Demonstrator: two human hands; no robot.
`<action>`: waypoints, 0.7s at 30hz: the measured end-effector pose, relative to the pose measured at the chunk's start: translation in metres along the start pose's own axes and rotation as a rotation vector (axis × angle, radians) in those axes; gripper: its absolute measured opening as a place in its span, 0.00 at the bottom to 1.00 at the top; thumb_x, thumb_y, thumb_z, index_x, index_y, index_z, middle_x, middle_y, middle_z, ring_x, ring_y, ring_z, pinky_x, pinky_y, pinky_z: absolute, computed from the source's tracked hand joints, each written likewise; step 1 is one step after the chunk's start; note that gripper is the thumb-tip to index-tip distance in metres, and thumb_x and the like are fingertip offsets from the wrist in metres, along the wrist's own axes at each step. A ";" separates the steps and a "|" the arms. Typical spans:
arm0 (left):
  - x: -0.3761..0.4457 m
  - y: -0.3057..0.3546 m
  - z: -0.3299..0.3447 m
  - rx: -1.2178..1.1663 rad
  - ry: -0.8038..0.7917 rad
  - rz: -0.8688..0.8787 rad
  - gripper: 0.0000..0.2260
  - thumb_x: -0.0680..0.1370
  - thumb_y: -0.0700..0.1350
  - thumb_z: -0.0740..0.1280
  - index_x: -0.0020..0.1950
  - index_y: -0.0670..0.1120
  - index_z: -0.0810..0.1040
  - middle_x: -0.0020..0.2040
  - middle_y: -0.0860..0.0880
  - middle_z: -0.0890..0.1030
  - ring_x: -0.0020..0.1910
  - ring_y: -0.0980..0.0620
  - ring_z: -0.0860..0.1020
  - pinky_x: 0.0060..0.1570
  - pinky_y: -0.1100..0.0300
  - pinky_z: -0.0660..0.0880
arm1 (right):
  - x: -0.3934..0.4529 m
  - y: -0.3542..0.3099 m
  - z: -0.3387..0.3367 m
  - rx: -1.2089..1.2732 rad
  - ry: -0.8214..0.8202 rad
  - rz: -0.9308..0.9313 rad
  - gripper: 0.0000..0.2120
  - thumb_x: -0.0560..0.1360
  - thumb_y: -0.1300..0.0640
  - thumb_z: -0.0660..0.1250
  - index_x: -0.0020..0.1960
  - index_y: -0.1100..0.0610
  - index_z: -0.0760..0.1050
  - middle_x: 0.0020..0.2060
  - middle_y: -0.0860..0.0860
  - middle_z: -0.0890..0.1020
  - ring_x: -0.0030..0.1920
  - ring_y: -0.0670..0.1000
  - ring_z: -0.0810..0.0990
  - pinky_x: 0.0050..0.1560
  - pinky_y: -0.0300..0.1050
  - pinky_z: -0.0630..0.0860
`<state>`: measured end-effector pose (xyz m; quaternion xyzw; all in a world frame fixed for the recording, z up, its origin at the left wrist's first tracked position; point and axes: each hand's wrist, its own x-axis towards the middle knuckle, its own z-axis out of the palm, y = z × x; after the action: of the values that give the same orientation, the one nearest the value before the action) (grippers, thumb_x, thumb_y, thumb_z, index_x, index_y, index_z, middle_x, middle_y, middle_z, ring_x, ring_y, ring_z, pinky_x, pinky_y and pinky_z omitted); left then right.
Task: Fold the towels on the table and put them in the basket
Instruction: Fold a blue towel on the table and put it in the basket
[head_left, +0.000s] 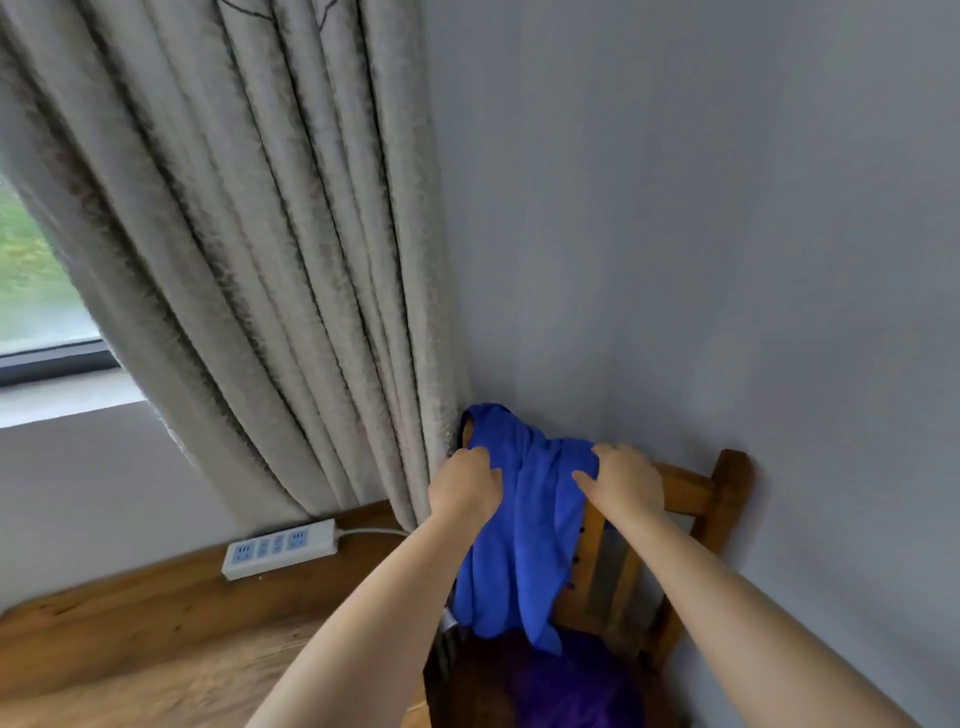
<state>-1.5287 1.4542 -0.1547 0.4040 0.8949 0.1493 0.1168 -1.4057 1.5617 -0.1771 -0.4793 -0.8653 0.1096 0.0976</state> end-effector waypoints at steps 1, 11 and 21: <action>0.009 0.000 0.006 -0.020 0.011 -0.032 0.15 0.81 0.47 0.55 0.63 0.40 0.70 0.59 0.44 0.76 0.51 0.48 0.75 0.42 0.58 0.69 | 0.008 0.002 0.007 -0.024 0.002 -0.005 0.22 0.77 0.46 0.59 0.65 0.58 0.68 0.61 0.56 0.75 0.61 0.55 0.73 0.56 0.48 0.72; 0.062 -0.012 0.049 -0.046 0.136 -0.157 0.16 0.81 0.50 0.55 0.53 0.39 0.75 0.53 0.42 0.78 0.52 0.44 0.76 0.43 0.56 0.69 | 0.035 0.027 0.046 0.017 0.219 -0.072 0.07 0.68 0.59 0.73 0.45 0.60 0.82 0.39 0.57 0.82 0.42 0.60 0.78 0.48 0.52 0.66; 0.046 -0.017 0.038 -0.053 0.266 0.017 0.13 0.81 0.44 0.56 0.39 0.42 0.71 0.38 0.46 0.72 0.42 0.46 0.72 0.37 0.60 0.62 | 0.036 0.046 0.040 0.168 0.216 -0.021 0.08 0.74 0.57 0.66 0.50 0.58 0.82 0.46 0.55 0.82 0.51 0.58 0.77 0.39 0.42 0.46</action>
<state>-1.5577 1.4847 -0.2005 0.3851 0.8948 0.2260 0.0066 -1.3986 1.6122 -0.2259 -0.4695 -0.8424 0.1283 0.2312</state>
